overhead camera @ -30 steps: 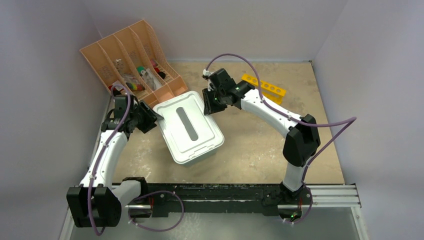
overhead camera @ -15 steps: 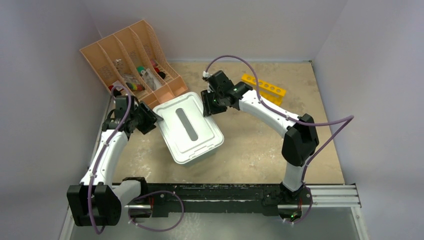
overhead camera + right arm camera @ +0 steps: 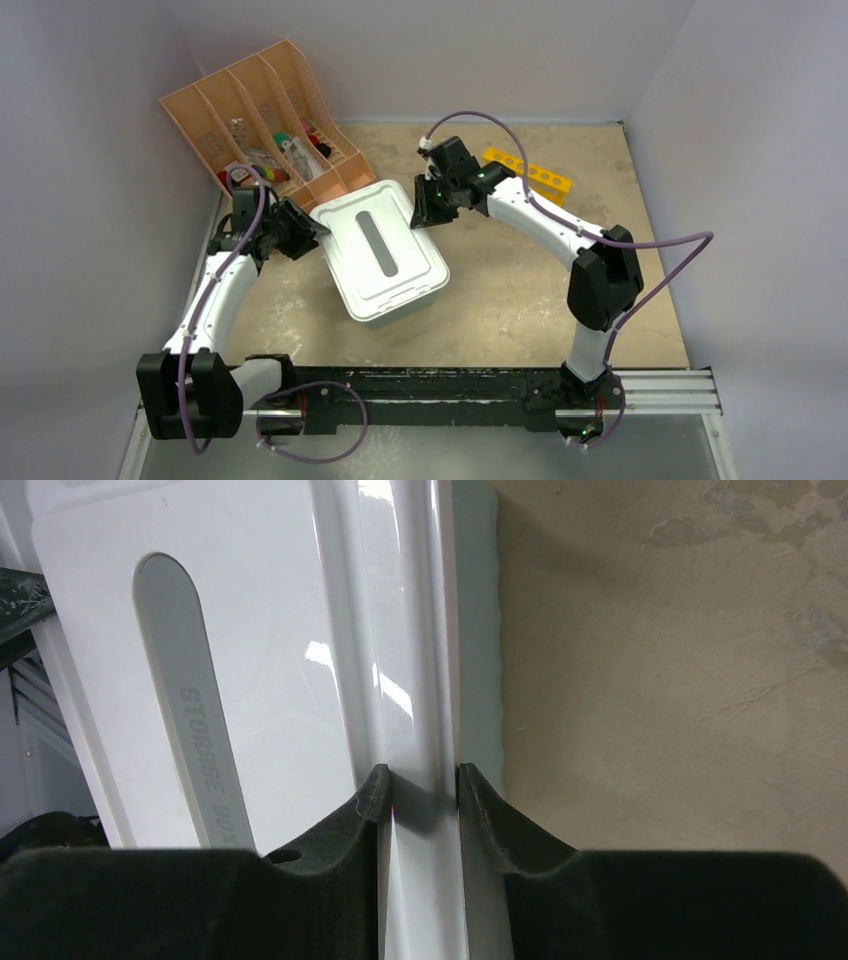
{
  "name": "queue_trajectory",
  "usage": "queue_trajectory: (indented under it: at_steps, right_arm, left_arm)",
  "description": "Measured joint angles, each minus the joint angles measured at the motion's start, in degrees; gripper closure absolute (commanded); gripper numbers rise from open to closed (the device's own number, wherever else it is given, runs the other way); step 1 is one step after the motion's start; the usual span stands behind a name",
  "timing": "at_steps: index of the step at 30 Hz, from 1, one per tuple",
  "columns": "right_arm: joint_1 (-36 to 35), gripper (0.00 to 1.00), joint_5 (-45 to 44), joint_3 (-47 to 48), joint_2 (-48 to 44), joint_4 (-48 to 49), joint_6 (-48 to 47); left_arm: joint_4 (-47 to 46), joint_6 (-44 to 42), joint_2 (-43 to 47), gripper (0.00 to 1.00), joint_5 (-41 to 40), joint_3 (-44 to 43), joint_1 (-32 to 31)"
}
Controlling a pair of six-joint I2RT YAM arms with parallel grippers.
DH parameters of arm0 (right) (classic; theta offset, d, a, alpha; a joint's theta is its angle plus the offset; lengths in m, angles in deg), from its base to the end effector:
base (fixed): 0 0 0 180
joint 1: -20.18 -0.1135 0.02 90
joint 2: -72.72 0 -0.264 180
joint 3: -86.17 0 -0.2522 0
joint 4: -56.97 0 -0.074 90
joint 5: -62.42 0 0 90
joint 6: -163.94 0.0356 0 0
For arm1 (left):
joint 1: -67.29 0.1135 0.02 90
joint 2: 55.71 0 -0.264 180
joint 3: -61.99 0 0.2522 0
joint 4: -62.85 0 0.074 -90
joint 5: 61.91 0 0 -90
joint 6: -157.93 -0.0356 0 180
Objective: Organize the chemistry lab equipment
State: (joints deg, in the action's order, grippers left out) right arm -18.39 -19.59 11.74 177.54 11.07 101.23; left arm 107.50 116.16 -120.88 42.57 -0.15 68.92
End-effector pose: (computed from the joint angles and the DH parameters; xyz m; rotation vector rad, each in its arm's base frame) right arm 0.3228 0.2637 0.2946 -0.3132 2.4481 0.6981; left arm 0.2342 -0.0022 0.2596 -0.9338 2.2980 -0.6684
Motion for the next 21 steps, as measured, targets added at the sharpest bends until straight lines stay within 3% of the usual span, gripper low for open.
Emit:
queue_trajectory:
  at_steps: [4, 7, 14, 21]
  right_arm:
    - [1.73, 0.82, 2.58, -0.87, -0.13, 1.42, -0.17]
    - [2.21, 0.78, 2.67, -0.98, -0.22, 1.73, -1.07]
    - [2.80, 0.51, 2.23, -2.14, -1.64, 2.62, -3.10]
    - [4.42, 0.34, 0.07, -2.10, -6.25, 1.49, -3.96]
  left_arm:
    - [-3.04, 0.33, -0.44, 0.66, 2.34, 0.81, -0.04]
    - [-4.57, 0.63, -0.46, 0.63, 3.58, 1.44, -0.09]
    - [-3.93, 0.04, -0.46, 0.46, 4.87, 1.57, -0.39]
    - [8.37, -4.44, -1.22, 0.34, -3.54, -7.72, -0.74]
